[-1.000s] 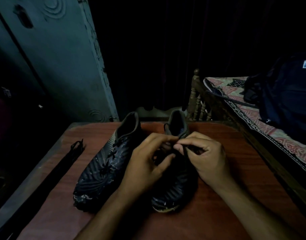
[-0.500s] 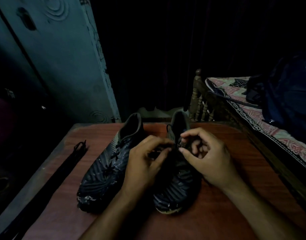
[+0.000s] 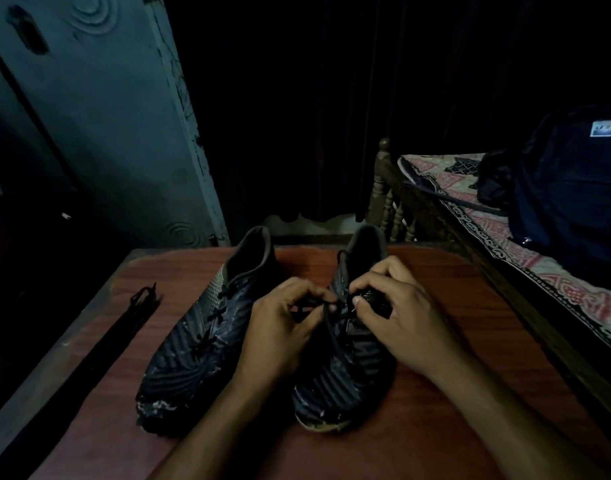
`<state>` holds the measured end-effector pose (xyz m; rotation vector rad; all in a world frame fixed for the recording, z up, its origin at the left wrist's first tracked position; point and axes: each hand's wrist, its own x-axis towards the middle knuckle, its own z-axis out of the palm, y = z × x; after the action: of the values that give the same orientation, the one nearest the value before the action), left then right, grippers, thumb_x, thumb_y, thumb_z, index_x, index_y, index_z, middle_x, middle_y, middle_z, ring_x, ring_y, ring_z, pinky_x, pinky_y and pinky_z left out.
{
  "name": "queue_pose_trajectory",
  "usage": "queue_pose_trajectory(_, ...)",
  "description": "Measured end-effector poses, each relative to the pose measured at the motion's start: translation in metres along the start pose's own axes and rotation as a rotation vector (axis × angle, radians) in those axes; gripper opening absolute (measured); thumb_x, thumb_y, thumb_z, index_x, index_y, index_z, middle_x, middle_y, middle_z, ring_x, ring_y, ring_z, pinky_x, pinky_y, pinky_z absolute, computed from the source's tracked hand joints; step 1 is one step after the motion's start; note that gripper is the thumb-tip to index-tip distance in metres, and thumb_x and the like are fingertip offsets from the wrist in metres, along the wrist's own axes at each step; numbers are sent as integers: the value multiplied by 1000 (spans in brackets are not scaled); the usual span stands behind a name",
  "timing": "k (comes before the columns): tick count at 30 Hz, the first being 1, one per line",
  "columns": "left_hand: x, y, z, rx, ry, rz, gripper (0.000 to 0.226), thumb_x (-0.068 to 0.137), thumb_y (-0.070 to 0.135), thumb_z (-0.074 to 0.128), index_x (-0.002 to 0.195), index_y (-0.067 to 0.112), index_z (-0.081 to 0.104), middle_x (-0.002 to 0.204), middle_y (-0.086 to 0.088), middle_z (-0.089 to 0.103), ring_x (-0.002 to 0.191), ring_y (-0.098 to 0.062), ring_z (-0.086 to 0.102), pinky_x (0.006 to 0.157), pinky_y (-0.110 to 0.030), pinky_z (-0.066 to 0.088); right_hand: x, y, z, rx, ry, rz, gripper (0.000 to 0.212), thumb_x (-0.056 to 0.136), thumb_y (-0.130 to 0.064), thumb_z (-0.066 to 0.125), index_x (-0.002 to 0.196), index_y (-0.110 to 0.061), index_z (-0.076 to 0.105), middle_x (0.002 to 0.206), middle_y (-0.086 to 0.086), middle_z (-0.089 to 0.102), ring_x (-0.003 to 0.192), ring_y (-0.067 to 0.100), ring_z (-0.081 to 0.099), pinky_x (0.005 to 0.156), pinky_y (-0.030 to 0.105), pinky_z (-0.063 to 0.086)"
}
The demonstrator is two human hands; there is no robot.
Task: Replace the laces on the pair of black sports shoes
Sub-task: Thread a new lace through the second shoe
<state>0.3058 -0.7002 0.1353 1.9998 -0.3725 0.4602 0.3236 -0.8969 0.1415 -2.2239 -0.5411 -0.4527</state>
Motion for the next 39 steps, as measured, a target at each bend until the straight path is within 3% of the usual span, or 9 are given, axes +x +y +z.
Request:
queue_pose_trajectory(4, 0, 3, 0, -48, -33, -16, 20, 88, 11, 79, 83, 29, 73, 84, 17, 70, 78, 1, 66, 70, -12, 46, 1, 1, 0, 9, 4, 12, 10, 89, -21, 73, 97, -27, 72, 97, -9, 46, 96, 7, 55, 82, 18, 44)
queue_pose_trajectory(7, -1, 5, 1, -50, -52, -9, 16, 88, 11, 79, 83, 24, 73, 81, 17, 70, 74, 1, 65, 67, -12, 44, 1, 1, 1, 9, -4, 25, 11, 87, -23, 75, 96, -29, 71, 99, -14, 45, 98, 5, 55, 83, 17, 44)
queue_pose_trajectory(17, 0, 0, 4, 78, -4, 50, 11, 82, 25, 85, 85, 34, 79, 80, 15, 67, 79, -10, 67, 65, -15, 48, -2, -2, -1, -58, -94, 50, 6, 91, -36, 70, 97, -37, 68, 106, -22, 39, 92, -8, 49, 70, 14, 35)
queue_pose_trajectory(23, 3, -5, 1, 35, -17, 12, 19, 79, 12, 87, 89, 28, 84, 80, 22, 68, 76, -4, 66, 66, -8, 43, -4, -5, 1, -89, -99, 69, 13, 89, -32, 74, 100, -36, 70, 107, -20, 38, 105, -7, 48, 81, 11, 38)
queue_pose_trajectory(27, 3, -6, 1, 1, -11, -24, 18, 80, 16, 87, 89, 31, 84, 82, 19, 74, 78, -6, 70, 67, -14, 48, -4, -4, 3, -90, -94, 47, 9, 90, -34, 73, 98, -30, 73, 106, -17, 38, 104, -7, 47, 83, 7, 34)
queue_pose_trajectory(31, 4, -2, -2, -60, -59, -63, 30, 83, 18, 86, 108, 34, 78, 85, 14, 76, 82, -6, 72, 73, -21, 57, -6, -6, 3, -121, -115, 22, 7, 94, -38, 66, 96, -31, 67, 108, -18, 34, 104, -8, 42, 82, 5, 31)
queue_pose_trajectory(33, 4, -2, -3, -70, -94, -51, 39, 86, 17, 83, 118, 36, 71, 90, 11, 75, 86, -7, 71, 78, -22, 57, -7, -9, 3, -158, -102, -6, 7, 95, -38, 63, 96, -31, 62, 108, -18, 34, 94, -10, 43, 76, 7, 30)
queue_pose_trajectory(37, 4, -11, 0, 20, -112, 25, 54, 89, 17, 78, 135, 41, 61, 112, 13, 62, 98, -18, 64, 87, -29, 55, -7, -13, 2, -114, 42, -40, 7, 90, -34, 65, 88, -29, 62, 105, -18, 42, 75, 1, 54, 58, 16, 43)
queue_pose_trajectory(39, 4, -14, 1, -1, -131, 37, 54, 92, 24, 74, 141, 38, 58, 120, 14, 57, 99, -20, 63, 87, -28, 54, -5, -14, 1, -78, 134, -78, 7, 89, -25, 69, 86, -24, 63, 104, -15, 47, 72, 2, 55, 57, 18, 46)
